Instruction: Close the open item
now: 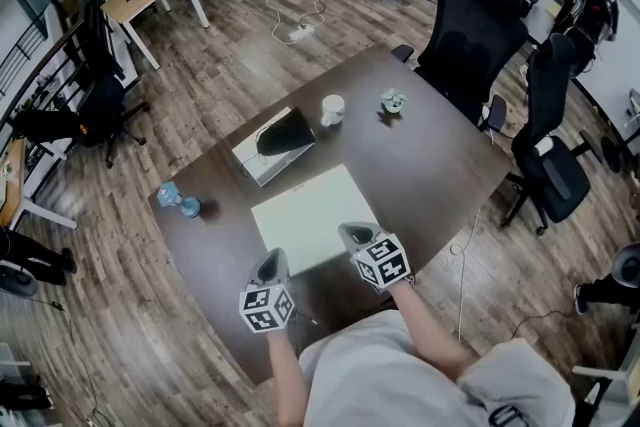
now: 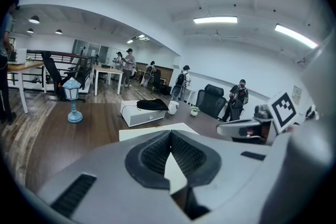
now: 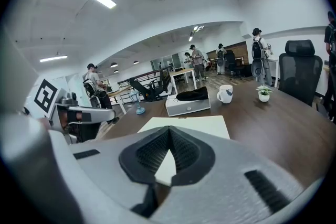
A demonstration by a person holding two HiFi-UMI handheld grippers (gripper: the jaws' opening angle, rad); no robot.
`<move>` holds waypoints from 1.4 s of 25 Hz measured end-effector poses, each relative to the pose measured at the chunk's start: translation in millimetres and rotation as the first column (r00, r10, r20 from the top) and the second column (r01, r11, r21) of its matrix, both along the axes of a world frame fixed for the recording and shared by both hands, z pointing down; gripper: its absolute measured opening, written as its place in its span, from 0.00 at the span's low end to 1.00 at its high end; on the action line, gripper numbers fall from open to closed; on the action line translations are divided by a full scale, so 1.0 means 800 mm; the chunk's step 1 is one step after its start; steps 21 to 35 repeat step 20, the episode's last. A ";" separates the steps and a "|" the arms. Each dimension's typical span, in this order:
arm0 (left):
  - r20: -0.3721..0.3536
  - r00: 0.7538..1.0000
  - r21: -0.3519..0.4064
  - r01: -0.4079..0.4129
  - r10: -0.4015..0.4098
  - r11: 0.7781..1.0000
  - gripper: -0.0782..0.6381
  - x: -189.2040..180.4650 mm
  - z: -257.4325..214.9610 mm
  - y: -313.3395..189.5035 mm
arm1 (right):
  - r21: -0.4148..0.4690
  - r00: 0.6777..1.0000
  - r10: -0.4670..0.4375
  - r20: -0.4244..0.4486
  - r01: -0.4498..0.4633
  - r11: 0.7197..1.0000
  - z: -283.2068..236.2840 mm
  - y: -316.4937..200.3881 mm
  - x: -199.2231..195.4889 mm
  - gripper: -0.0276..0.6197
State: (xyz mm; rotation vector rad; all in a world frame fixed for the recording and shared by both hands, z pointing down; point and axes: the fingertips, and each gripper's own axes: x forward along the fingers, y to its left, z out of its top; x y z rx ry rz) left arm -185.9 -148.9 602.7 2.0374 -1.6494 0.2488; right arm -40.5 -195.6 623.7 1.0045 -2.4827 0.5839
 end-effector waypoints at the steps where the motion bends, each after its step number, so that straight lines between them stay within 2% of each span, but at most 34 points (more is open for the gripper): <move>1: 0.000 1.000 0.000 -0.001 0.001 1.000 0.12 0.000 0.000 0.000 | 0.000 1.000 0.000 0.000 0.000 1.000 0.000 0.000 0.000 0.05; 35: 0.000 1.000 -0.006 -0.004 0.004 1.000 0.12 0.005 0.002 0.001 | 0.004 1.000 -0.004 -0.001 0.004 1.000 -0.001 -0.002 0.007 0.05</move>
